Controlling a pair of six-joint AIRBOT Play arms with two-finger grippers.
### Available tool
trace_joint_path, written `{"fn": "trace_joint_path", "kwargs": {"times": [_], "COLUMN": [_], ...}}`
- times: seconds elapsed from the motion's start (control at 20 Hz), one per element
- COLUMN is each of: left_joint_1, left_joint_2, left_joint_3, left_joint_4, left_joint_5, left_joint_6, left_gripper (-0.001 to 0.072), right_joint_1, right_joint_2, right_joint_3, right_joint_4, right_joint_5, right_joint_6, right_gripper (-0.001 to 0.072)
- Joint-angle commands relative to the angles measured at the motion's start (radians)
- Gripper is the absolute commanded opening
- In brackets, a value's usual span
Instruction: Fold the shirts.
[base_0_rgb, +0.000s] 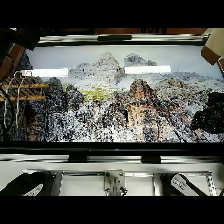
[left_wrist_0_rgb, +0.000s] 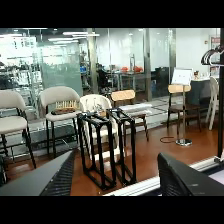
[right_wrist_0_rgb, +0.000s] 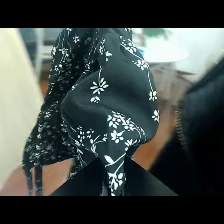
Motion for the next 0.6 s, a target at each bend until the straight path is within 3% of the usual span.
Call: {"fn": "trace_joint_path", "kwargs": {"times": [0.0,0.55], "left_joint_1": [0.001,0.0], "left_joint_2": [0.0,0.002], "left_joint_3": [-0.002,-0.002], "left_joint_4": [-0.002,-0.002], "left_joint_5": [-0.024,-0.1], "left_joint_6": [0.0,-0.008], "left_gripper": [0.061,0.0609], "right_joint_1": [-0.103,-0.268], "right_joint_2": [-0.038,-0.069], "right_joint_3": [0.002,0.002], "right_joint_4": [-0.008,0.018], "right_joint_5": [-0.067,-0.203], "right_joint_6": [0.01,0.029], "right_gripper": [0.0056,0.0056]}}
